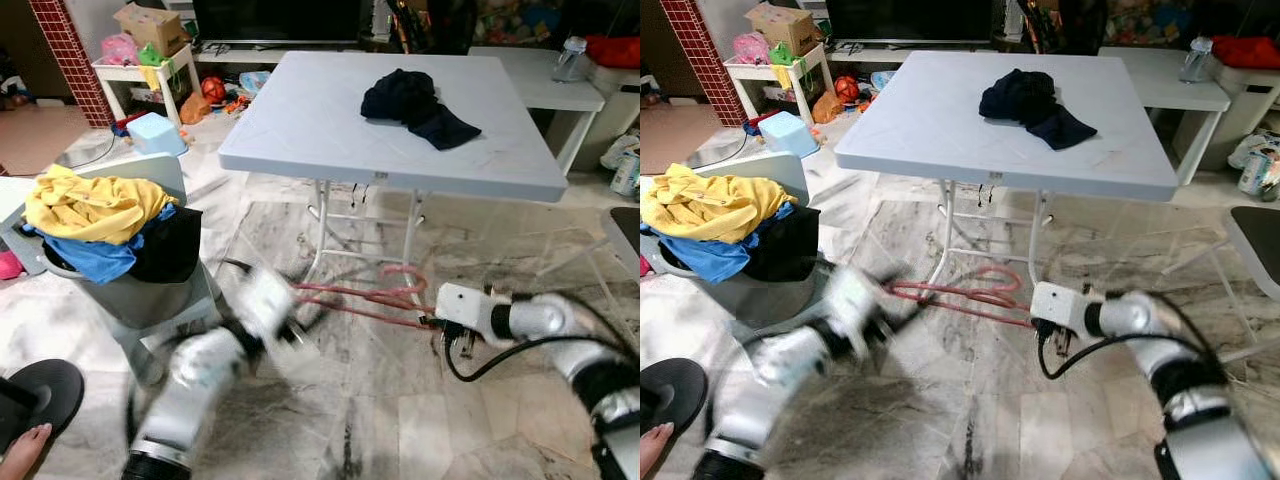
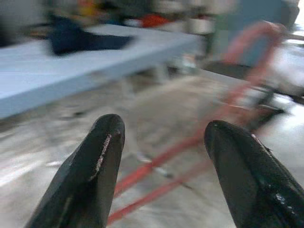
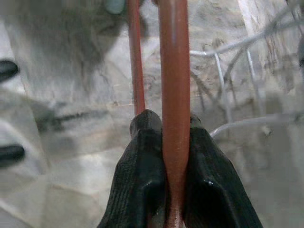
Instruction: Hang hanger
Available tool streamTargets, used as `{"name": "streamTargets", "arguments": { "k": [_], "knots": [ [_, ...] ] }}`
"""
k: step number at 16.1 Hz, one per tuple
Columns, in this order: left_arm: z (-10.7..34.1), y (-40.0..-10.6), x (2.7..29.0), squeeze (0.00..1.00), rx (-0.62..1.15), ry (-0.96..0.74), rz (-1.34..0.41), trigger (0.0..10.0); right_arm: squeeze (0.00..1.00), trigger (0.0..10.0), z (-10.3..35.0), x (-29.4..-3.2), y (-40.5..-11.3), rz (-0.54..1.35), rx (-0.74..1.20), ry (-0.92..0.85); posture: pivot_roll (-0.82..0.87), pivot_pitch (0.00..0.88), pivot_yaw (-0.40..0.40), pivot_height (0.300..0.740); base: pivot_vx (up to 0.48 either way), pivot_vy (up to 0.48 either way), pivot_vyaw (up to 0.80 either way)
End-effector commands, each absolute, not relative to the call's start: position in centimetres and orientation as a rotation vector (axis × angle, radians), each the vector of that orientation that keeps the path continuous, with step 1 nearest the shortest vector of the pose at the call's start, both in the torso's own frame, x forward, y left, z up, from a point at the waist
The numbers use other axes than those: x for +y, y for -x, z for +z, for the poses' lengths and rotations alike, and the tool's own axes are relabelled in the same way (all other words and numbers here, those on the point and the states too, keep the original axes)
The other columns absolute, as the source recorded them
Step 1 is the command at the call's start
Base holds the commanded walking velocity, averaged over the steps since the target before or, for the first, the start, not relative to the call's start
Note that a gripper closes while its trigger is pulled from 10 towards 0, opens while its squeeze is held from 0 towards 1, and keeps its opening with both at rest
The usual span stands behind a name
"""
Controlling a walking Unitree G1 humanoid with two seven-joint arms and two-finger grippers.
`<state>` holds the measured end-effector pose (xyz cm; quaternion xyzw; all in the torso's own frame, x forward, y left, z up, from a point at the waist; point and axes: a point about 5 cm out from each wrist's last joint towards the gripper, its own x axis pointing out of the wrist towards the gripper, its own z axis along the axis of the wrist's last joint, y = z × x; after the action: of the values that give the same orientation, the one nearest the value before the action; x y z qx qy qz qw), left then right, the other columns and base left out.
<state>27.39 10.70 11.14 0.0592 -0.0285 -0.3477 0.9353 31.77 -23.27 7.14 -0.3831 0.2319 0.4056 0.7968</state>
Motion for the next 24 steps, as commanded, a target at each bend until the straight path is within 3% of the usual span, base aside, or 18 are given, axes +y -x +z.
{"name": "streamTargets", "arguments": {
  "k": [1,2,5,7,13,14,15,16,17,18,24],
  "knots": [
    [10.9,-27.4,11.3,1.0,-0.047,-0.098,-0.621,10.0,0.0,0.0,7.6,-23.5,-32.2,0.757,0.456,0.717,-0.1,0.0,0.003,0.74,0.0,0.0,0.0],
    [10.6,-27.3,11.7,1.0,-0.044,-0.026,-0.502,10.0,0.0,0.0,6.8,-23.7,-31.9,0.632,0.465,0.589,-0.11,0.0,0.011,0.74,0.0,0.0,0.0],
    [9.9,-27.4,12.1,1.0,-0.037,-0.07,-0.31,10.0,0.0,0.0,5.5,-24.3,-31.0,0.437,0.496,0.486,-0.12,0.0,0.02,0.74,0.0,0.0,0.0],
    [10.1,-28.2,12.8,1.0,-0.036,-0.029,-0.203,10.0,0.0,0.0,5.1,-24.8,-30.7,0.222,0.487,0.323,-0.13,0.0,0.023,0.74,0.0,0.0,0.0],
    [9.3,-28.6,13.6,1.0,0.02,0.036,-0.091,10.0,0.0,0.0,4.8,-24.1,-29.4,-0.069,0.538,0.144,-0.14,0.0,0.022,0.74,0.0,0.0,0.0],
    [9.1,-28.6,13.4,1.0,0.035,0.059,-0.082,10.0,0.0,6.5,4.6,-23.6,-29.1,-0.092,0.572,0.082,-0.14,0.0,0.02,0.74,0.0,0.0,0.0],
    [9.0,-28.5,13.3,1.0,0.044,0.075,-0.078,10.0,0.0,9.6,4.5,-23.2,-29.1,-0.078,0.58,0.063,-0.14,0.0,0.02,0.74,0.0,0.0,0.0],
    [8.8,-28.6,13.2,1.0,0.058,0.107,-0.073,10.0,0.0,10.0,4.9,-22.7,-29.3,-0.112,0.537,-0.004,-0.13,0.0,0.018,0.74,0.0,0.0,0.0],
    [8.7,-28.6,13.1,0.31,0.068,0.134,-0.075,10.0,0.0,10.0,5.2,-22.4,-29.5,-0.125,0.517,-0.007,-0.13,0.0,0.018,0.74,0.0,0.0,0.0],
    [8.7,-28.7,13.1,0.0,0.071,0.147,-0.072,10.0,0.0,10.0,5.4,-22.2,-29.6,-0.137,0.506,-0.007,-0.13,0.0,0.018,0.74,0.0,0.0,0.0],
    [8.8,-28.9,12.5,0.0,0.093,0.232,-0.109,10.0,0.0,10.0,6.4,-21.2,-29.4,-0.214,0.425,-0.042,-0.13,0.0,0.022,0.74,0.0,0.0,0.0]
  ]
}}
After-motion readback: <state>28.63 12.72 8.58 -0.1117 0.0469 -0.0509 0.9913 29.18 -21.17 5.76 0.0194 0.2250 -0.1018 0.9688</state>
